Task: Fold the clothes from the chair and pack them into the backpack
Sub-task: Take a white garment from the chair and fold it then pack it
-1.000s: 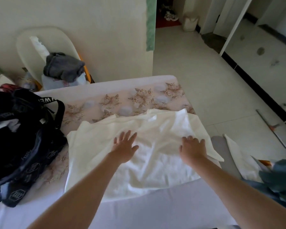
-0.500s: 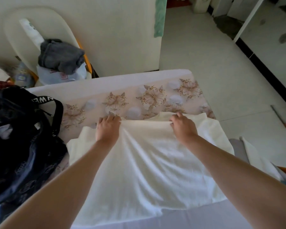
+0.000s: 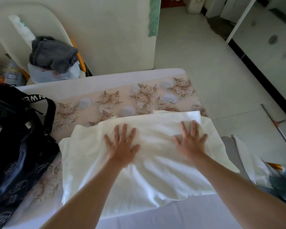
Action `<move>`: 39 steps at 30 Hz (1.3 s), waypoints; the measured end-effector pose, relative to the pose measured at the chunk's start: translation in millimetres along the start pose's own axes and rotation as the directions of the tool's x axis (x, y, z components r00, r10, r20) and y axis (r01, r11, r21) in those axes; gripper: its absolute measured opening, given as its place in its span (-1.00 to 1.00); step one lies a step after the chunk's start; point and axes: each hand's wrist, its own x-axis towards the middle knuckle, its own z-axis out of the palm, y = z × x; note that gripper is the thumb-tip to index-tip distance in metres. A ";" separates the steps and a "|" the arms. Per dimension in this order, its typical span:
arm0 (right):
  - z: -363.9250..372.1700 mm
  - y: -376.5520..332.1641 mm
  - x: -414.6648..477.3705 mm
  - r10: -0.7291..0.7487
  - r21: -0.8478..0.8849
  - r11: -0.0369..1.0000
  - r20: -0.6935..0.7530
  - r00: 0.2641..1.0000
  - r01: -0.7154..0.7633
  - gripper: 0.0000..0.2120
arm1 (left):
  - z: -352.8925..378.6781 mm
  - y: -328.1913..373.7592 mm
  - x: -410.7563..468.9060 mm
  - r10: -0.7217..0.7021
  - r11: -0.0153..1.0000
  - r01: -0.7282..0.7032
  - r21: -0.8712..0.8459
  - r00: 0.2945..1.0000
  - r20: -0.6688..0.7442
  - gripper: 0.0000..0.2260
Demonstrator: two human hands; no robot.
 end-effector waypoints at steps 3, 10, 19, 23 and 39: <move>-16.5 39.4 15.7 -0.129 -0.052 0.990 0.074 0.989 0.133 -0.30 | -11.1 18.1 -1.8 -0.055 0.998 0.055 -0.002 0.998 -0.022 -0.33; -7.1 47.5 -45.3 -0.161 0.038 0.984 -0.243 0.957 0.175 -0.56 | 0.3 121.0 -39.6 0.426 0.884 -0.457 -0.096 0.873 -0.236 -0.58; 36.0 101.4 -110.2 -0.193 -0.081 0.980 -0.126 0.973 0.183 -0.43 | 33.1 109.2 -95.2 0.403 0.890 -0.445 -0.097 0.870 -0.285 -0.52; 20.7 71.7 -115.8 -0.226 -0.031 0.974 -0.071 0.972 0.224 -0.42 | 40.9 66.6 -124.9 0.231 0.957 -0.262 -0.127 0.948 -0.220 -0.40; 39.9 -14.1 -156.9 -0.527 -0.003 0.849 0.088 0.845 0.529 -0.35 | 63.3 -68.2 -219.1 -0.009 1.000 0.008 -0.013 0.994 -0.110 -0.33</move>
